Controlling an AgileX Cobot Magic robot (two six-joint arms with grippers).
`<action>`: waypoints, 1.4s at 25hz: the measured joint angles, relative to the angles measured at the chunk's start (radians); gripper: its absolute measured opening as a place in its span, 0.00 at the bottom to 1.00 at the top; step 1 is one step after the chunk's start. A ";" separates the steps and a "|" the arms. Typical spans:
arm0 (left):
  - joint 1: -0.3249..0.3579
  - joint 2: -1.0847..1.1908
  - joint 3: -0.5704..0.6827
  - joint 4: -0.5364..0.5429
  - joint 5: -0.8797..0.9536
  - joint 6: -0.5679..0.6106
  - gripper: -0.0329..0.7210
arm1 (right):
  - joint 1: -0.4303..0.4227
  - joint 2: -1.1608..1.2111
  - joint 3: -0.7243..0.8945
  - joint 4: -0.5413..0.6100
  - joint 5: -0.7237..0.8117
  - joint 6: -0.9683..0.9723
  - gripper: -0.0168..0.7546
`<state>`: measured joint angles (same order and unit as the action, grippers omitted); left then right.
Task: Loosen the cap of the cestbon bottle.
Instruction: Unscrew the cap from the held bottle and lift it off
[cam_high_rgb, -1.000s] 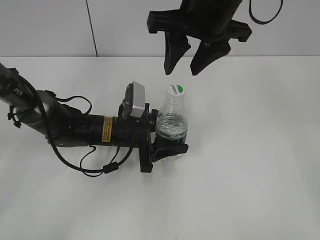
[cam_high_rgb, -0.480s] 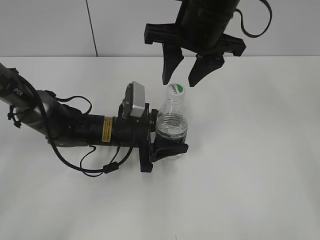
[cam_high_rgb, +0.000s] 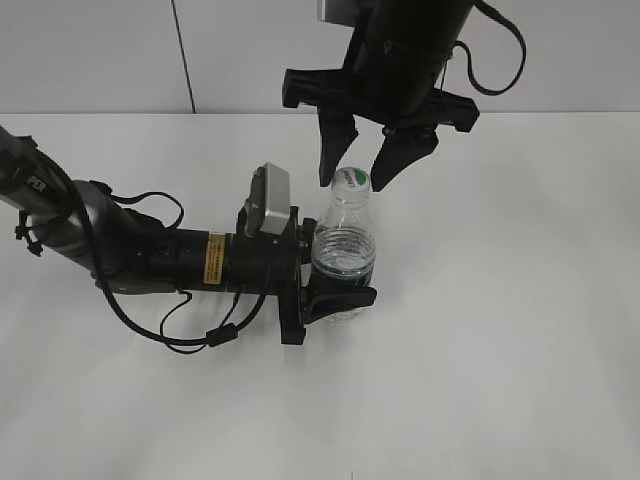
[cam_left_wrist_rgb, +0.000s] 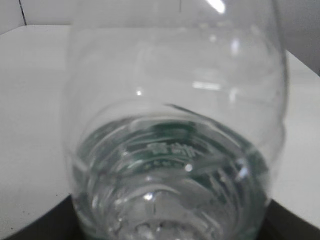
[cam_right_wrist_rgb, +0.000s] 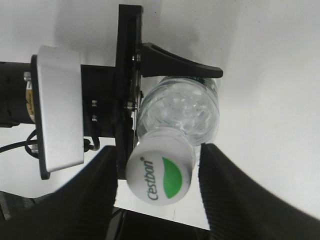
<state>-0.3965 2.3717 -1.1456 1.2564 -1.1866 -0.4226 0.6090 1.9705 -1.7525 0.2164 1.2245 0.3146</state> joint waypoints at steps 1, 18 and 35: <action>0.000 0.000 0.000 0.000 0.000 0.000 0.59 | 0.000 0.001 0.000 0.000 0.000 0.000 0.54; 0.000 0.000 0.000 0.000 0.000 0.000 0.59 | 0.000 0.009 0.000 0.005 -0.001 -0.021 0.42; 0.000 0.000 0.000 -0.001 0.001 0.000 0.59 | 0.000 0.009 0.000 0.002 -0.001 -0.584 0.42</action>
<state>-0.3965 2.3717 -1.1456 1.2552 -1.1856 -0.4226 0.6090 1.9793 -1.7525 0.2180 1.2236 -0.2695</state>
